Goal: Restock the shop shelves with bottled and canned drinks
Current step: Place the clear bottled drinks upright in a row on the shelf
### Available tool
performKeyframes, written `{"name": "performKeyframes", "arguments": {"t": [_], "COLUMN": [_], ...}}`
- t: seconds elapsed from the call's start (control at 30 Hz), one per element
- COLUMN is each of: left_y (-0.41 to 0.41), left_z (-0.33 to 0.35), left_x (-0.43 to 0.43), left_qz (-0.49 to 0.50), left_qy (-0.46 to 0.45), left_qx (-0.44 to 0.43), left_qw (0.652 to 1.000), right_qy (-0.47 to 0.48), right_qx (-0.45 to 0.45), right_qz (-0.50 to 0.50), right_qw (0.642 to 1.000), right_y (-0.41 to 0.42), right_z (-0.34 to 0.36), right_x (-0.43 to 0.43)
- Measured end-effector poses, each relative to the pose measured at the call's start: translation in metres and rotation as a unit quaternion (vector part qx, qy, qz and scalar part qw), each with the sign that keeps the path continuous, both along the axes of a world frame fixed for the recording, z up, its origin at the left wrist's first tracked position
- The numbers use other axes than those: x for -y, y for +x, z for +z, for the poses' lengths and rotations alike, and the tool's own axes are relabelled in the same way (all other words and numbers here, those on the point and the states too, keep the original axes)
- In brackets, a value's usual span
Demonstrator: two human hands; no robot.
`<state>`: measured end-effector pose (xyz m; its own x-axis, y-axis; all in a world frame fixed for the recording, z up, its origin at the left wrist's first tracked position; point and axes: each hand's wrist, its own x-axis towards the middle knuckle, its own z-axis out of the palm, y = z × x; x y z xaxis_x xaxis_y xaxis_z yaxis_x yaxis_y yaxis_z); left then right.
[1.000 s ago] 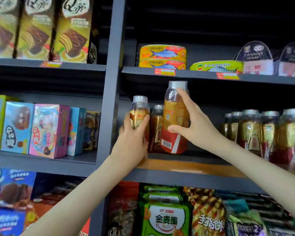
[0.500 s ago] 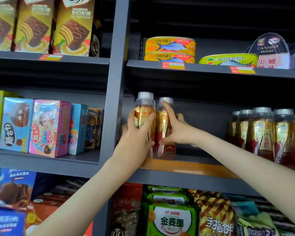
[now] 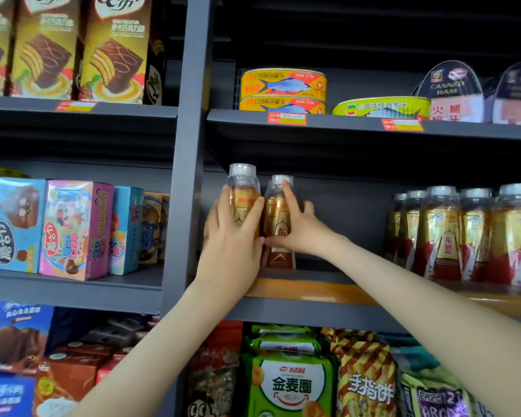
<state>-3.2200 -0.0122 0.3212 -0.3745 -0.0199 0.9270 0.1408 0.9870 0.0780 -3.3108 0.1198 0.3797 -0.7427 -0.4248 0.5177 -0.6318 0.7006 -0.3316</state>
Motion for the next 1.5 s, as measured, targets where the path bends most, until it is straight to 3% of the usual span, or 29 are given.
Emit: {"name": "performKeyframes", "arguments": {"t": [0.1,0.2,0.3,0.4,0.57,0.63,0.97,1.23,1.5], "left_y": [-0.007,-0.015,-0.025,-0.034,-0.051,-0.055,-0.045,-0.037,-0.030], "left_z": [0.003,0.004,0.003,0.002,-0.005,-0.007,-0.027,-0.042,-0.038], "left_x": [-0.021,-0.056,-0.095,-0.126,-0.147,-0.147,-0.146,-0.142,-0.141], "left_qz": [0.016,-0.002,-0.018,-0.032,-0.028,-0.031,-0.044,-0.047,-0.127], "left_qy": [-0.026,-0.060,-0.084,-0.098,-0.125,-0.133,-0.222,-0.222,-0.145], "left_qx": [-0.045,-0.058,-0.041,-0.019,-0.003,-0.004,-0.075,-0.065,-0.067], "left_qw": [0.999,0.997,0.995,0.994,0.992,0.991,0.971,0.972,0.979], "right_qy": [0.016,0.036,0.020,0.024,-0.013,-0.016,-0.026,-0.031,-0.103], "right_qx": [-0.101,-0.243,-0.249,-0.196,-0.060,-0.046,-0.118,-0.225,-0.423], "right_qz": [-0.092,-0.235,-0.342,-0.389,-0.331,-0.320,-0.341,-0.154,-0.028], "right_qw": [0.990,0.940,0.906,0.900,0.942,0.946,0.932,0.962,0.900], "right_y": [0.001,-0.001,-0.006,-0.015,-0.035,-0.042,-0.060,-0.034,0.048], "right_z": [-0.001,-0.003,-0.009,-0.018,-0.018,-0.012,0.005,-0.005,-0.017], "right_x": [-0.036,-0.087,-0.142,-0.183,-0.212,-0.215,-0.212,-0.198,-0.201]}}
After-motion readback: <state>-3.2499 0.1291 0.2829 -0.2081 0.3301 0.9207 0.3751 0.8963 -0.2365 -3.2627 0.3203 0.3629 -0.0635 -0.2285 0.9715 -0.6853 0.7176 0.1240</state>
